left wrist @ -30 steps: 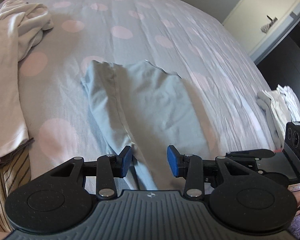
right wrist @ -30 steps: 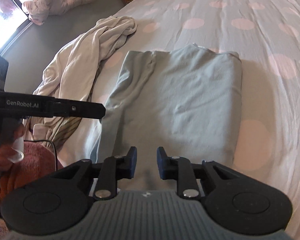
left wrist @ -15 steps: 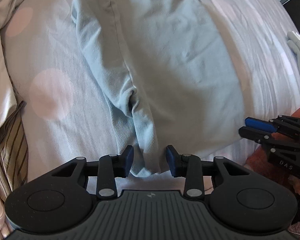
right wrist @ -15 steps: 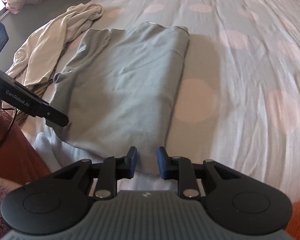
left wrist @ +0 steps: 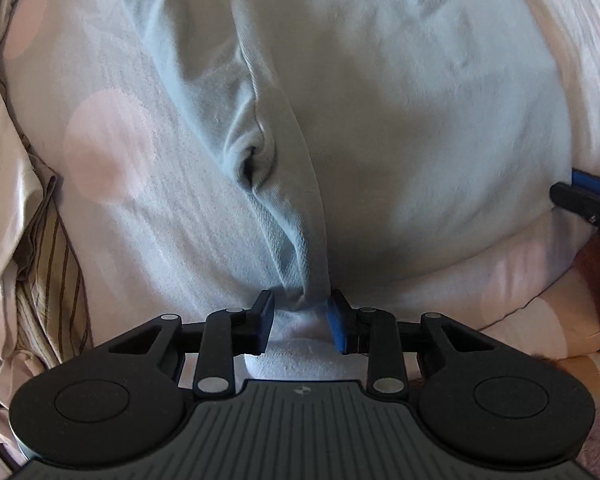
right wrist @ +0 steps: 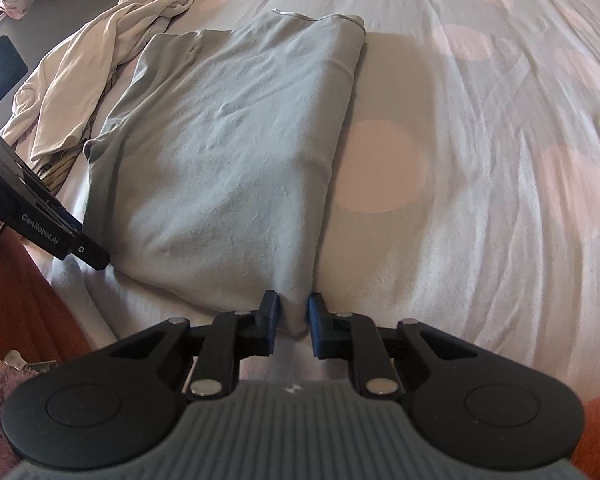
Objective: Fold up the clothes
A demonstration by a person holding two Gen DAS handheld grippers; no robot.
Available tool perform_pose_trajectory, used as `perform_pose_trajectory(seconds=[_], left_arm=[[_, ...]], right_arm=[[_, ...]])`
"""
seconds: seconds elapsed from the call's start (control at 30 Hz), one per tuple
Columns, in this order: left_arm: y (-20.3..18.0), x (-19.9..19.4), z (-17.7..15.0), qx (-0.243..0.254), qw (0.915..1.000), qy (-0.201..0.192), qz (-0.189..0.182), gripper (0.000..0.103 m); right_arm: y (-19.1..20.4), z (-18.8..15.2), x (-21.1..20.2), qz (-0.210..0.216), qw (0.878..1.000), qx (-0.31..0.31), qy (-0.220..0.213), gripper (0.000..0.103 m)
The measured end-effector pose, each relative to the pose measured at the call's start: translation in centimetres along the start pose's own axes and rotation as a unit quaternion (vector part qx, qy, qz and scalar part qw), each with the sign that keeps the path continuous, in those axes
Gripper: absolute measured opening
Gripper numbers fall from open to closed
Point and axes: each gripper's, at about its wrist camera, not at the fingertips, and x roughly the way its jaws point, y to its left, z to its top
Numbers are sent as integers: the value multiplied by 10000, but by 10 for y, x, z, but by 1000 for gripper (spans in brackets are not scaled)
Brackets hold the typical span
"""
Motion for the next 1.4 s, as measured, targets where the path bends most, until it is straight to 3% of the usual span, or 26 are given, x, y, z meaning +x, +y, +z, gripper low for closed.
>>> perform_pose_trajectory(seconds=[0.07,0.17,0.33,0.57,0.73,0.83,0.9,1.07,1.23,1.33,1.4], left_arm=[[2,0,-2,-72,9999,17,99,18],[13,-16,-13,-337,9977,-468,-361,18],[39,-43,-43,-948,9747,-1555,-1292,19],[47,-75,-65,-1167,9464,-2654,-1420,20],[34,-82,-44,-1106,9376,-2940,-1492,20],[27,-80,-24,-1089,9398,-2866,-1511,20],[25,-73,-14,-1115,9458,-2695,-1431,20],[36,-50,-5,-1473,9566,-2241,-1141,19],[55,-34,-5,-2043,9553,-1879,-1015,20],[54,-35,-7,-2075,9544,-1929,-938,21],[55,-42,-13,-2182,9474,-2170,-879,23]], right_arm=[[-2,-1,-1,-11,10000,36,36,16],[-5,-6,-7,64,9999,101,-11,16],[-11,-15,-27,326,9982,139,-480,16],[-10,-17,-41,306,9937,138,-1069,17],[0,-2,-42,270,9934,122,-1108,14],[15,11,-38,160,9922,-272,-1209,8],[21,22,-31,176,9917,-378,-1213,6],[22,33,0,23,9945,-510,-913,4],[11,33,13,15,9972,-292,-686,0],[9,30,14,-6,9974,-253,-675,0],[7,26,10,-15,9972,-175,-722,0]])
